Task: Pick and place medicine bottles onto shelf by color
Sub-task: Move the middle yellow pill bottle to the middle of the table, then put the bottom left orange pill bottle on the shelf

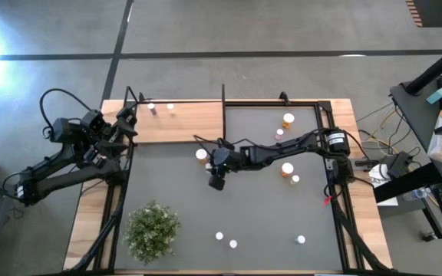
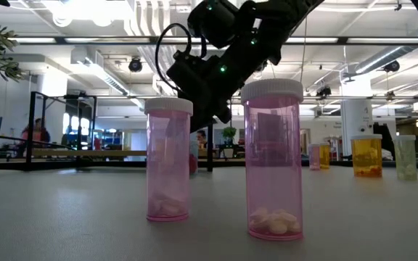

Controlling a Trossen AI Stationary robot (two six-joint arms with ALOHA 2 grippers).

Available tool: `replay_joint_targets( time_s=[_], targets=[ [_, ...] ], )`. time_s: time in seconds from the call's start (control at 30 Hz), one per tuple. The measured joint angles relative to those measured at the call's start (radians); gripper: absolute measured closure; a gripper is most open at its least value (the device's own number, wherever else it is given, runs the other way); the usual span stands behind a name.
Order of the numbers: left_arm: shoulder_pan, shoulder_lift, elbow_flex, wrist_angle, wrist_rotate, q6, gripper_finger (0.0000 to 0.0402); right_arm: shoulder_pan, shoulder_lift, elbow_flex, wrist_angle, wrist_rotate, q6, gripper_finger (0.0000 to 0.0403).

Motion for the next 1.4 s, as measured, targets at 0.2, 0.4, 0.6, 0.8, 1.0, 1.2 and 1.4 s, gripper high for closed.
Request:
replay_joint_targets(
  time_s=[0.2, 0.4, 0.6, 0.8, 1.0, 1.2, 1.4],
  targets=[
    [0.0, 0.0, 0.0, 0.0, 0.0, 0.0, 0.0209, -0.003, 0.0, -0.022, -0.001, 0.0, 0.001, 0.0281],
    [0.0, 0.001, 0.0, 0.0, 0.0, 0.001, 0.0209, -0.005, 0.0, -0.022, 0.0, 0.0, -0.001, 0.0282],
    [0.0, 0.002, 0.0, 0.0, 0.0, 0.001, 0.0209, -0.005, 0.0, -0.026, 0.0, 0.0, -0.011, 0.0276],
    [0.0, 0.002, 0.0, 0.0, 0.0, 0.001, 0.0209, -0.005, 0.0, -0.028, -0.001, 0.001, -0.026, 0.0271],
    [0.0, 0.002, 0.0, 0.0, 0.0, 0.001, 0.0209, -0.005, 0.0, -0.028, -0.001, 0.001, -0.029, 0.0245],
    [0.0, 0.002, 0.0, 0.0, 0.0, 0.001, 0.0209, -0.005, -0.001, -0.015, -0.008, 0.001, -0.026, 0.021],
    [0.0, 0.018, 0.0, 0.0, 0.0, 0.001, 0.0209, -0.005, -0.025, 0.076, -0.169, 0.001, -0.025, 0.0191]
  ],
)
